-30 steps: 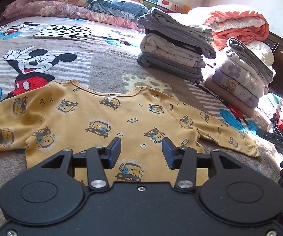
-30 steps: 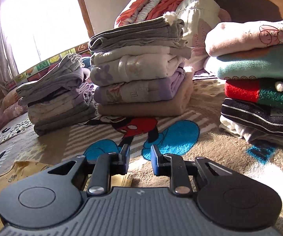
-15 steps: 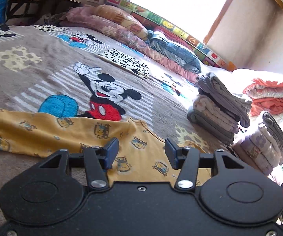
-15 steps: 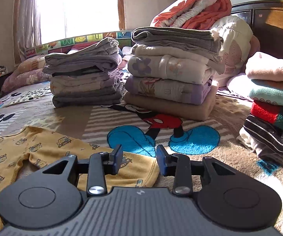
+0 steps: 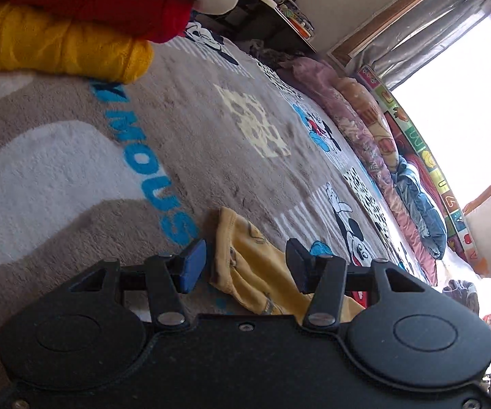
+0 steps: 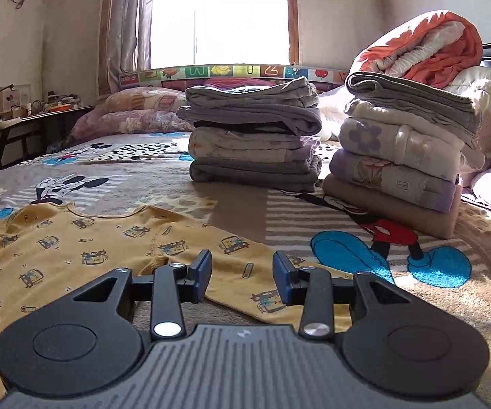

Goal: Fold clothes

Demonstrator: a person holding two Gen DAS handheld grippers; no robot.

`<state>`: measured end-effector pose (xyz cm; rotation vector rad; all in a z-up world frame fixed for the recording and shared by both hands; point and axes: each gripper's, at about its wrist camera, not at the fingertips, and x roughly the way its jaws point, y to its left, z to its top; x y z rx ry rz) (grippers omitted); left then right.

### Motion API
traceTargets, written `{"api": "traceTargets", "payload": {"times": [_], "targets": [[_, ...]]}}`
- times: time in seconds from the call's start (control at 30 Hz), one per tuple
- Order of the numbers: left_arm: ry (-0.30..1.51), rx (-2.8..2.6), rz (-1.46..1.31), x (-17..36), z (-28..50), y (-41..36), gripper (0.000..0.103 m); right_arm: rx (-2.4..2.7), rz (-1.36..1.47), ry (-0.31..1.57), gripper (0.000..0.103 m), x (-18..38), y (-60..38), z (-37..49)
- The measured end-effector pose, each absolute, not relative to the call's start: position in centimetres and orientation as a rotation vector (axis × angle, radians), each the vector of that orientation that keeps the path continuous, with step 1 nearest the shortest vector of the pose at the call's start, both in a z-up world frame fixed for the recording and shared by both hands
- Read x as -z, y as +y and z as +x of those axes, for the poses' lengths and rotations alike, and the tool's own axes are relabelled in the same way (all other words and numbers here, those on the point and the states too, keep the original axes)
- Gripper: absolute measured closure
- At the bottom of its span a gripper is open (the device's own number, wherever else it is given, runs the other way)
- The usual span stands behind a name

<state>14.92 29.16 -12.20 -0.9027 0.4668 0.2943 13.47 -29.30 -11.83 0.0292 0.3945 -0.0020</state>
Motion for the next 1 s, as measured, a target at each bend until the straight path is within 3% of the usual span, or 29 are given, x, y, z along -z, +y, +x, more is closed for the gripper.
{"api": "traceTargets", "payload": {"times": [0.37,0.43,0.5,0.73,0.83,0.87,0.97,1.0], "targets": [[0.512,-0.235,-0.935,13.3,15.2,30.3,0.059,-0.402,0.022,0.569,0.064,8.7,-15.1,23.2],[0.538,-0.217,-0.917,13.3,15.5,30.0,0.072,-0.449,0.089,0.624,0.064,9.2,-13.1,25.8],[0.560,-0.197,-0.884,13.4,15.8,29.6,0.099,-0.465,0.138,0.670,0.064,9.8,-11.4,28.1],[0.573,-0.257,-0.768,12.1,14.3,30.5,0.101,-0.392,0.218,0.798,0.067,12.9,-8.3,33.8],[0.628,-0.260,-0.782,13.2,15.0,30.8,0.098,-0.368,0.170,0.811,0.072,13.2,-7.6,33.9],[0.611,-0.270,-0.791,12.9,14.8,30.9,0.090,-0.367,0.152,0.813,0.072,13.1,-7.4,33.8],[0.557,-0.304,-0.813,12.1,14.6,31.3,0.051,-0.360,0.124,0.824,0.072,12.7,-6.9,33.3],[0.538,-0.318,-0.819,11.7,14.6,31.4,0.051,-0.359,0.117,0.825,0.072,12.4,-6.8,33.2]]}}
